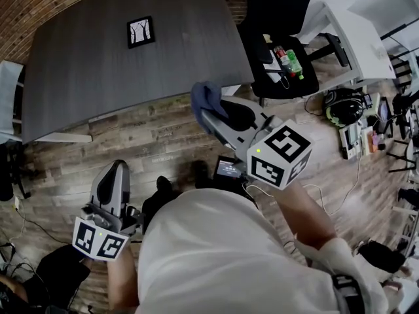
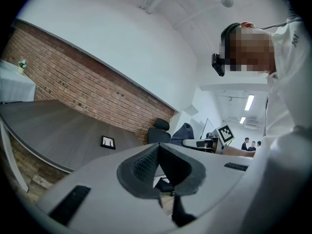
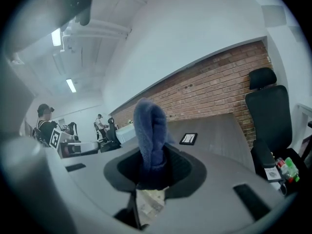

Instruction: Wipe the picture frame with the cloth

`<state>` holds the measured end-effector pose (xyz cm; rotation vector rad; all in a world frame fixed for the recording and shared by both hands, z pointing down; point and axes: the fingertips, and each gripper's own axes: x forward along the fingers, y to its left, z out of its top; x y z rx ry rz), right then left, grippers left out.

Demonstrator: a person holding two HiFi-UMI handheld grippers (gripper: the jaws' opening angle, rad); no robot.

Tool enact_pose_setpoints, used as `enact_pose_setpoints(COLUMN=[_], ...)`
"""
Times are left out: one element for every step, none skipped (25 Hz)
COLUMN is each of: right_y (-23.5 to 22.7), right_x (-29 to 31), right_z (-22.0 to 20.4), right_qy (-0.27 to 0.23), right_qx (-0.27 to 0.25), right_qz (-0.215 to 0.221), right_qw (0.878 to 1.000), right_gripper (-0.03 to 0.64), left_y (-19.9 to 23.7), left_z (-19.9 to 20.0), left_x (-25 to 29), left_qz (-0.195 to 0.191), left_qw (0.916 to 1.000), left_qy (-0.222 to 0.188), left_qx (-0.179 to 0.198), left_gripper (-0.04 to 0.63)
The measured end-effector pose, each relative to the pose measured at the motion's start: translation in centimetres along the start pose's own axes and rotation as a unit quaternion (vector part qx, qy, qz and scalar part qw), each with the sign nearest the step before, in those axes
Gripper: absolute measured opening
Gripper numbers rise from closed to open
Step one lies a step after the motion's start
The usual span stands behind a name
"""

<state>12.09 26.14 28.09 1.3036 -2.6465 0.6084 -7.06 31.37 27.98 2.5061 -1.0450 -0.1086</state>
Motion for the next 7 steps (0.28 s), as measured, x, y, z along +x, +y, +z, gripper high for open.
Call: enact_pose_setpoints(right_y=[0.3,0.7,1.1,1.5,1.8,2.1,2.4], right_x=[0.2,0.3,0.6,0.9,1.2,1.7,2.1], right_z=[0.0,0.0,0.1,0.4,0.8,1.2,1.6], right_qy=[0.002,0.002,0.002,0.0,-0.002,-0.005,-0.007], right_qx=[0.001,0.001,0.0,-0.002,-0.006,-0.01,-0.014], right_qz=[0.002,0.004,0.006,0.009,0.011,0.014,0.016], right_qw=[1.0,1.0,1.0,1.0,1.0,1.0,1.0], right_gripper=[0.103,0.103,0.103,0.103,0.103,0.103,0.103], left_y=[0.0,0.1,0.2,0.5,0.8,1.2,1.6], left_z=[0.1,0.3,0.5,0.7,1.0,1.3,1.5], left_x=[-0.3,-0.7,-1.0,-1.2,-1.4,-1.6,-1.7], left_qz=[0.001,0.001,0.003,0.004,0.006,0.009,0.011], left_qw=[1.0,1.0,1.0,1.0,1.0,1.0,0.9999], left_qy=[0.001,0.001,0.001,0.0,-0.002,-0.004,-0.006], left_qx=[0.0,0.0,0.0,0.0,0.0,0.0,-0.001], left_gripper=[0.008,0.008,0.008,0.008,0.008,0.008,0.008])
